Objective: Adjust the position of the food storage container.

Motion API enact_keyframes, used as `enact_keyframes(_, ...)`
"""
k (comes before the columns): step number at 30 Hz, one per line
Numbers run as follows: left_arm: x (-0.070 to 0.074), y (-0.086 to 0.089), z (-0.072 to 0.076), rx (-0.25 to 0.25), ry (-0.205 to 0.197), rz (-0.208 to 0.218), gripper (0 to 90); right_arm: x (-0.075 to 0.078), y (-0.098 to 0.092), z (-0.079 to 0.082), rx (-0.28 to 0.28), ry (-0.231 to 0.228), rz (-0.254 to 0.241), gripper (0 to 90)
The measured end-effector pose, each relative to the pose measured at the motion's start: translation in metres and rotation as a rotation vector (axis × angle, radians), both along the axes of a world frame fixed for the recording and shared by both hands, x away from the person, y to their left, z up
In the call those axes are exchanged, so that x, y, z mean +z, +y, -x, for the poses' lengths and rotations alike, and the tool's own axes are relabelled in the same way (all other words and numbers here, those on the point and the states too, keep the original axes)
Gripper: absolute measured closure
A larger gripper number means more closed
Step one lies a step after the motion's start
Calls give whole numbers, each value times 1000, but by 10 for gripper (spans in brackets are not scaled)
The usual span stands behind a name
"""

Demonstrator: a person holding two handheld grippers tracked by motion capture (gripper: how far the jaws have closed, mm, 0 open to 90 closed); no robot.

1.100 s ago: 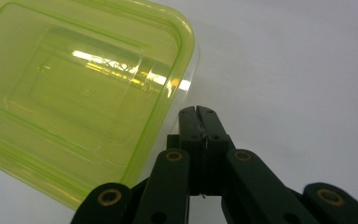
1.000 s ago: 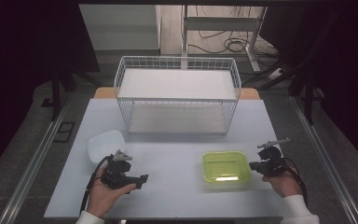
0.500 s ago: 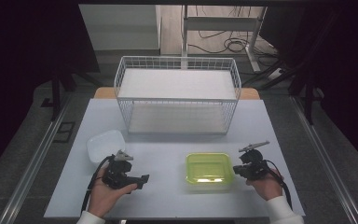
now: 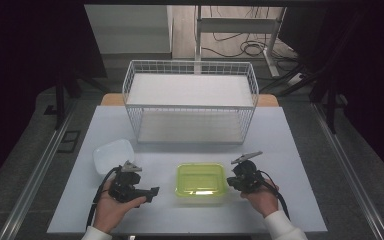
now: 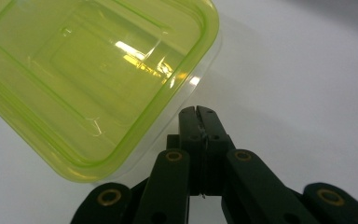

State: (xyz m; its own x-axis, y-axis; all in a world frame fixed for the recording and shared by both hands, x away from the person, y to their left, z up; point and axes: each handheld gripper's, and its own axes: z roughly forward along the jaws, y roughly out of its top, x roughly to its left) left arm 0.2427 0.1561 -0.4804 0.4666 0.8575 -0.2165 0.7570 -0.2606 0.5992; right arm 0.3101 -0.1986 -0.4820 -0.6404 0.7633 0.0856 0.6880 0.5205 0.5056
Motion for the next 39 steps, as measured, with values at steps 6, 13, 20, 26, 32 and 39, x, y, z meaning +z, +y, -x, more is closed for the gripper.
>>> enact_keyframes(6,-2,1,-1,2,5,-1,210,-6,13,-2,13,-10,-22,891)
enact_keyframes(13,-3,2,-3,14,2,15,210,-8,21,-2,40,-16,-48,891)
enact_keyframes(20,-2,1,-3,21,-5,22,209,-1,6,1,12,-51,-69,887)
enact_keyframes(26,0,5,-1,22,-22,59,207,11,-22,5,-40,-87,-139,811)
enact_keyframes(32,2,4,-4,21,-26,69,206,16,-44,12,-116,-100,-242,426)
enact_keyframes(39,3,1,-1,18,-28,63,202,15,-54,13,-154,-107,-258,313)
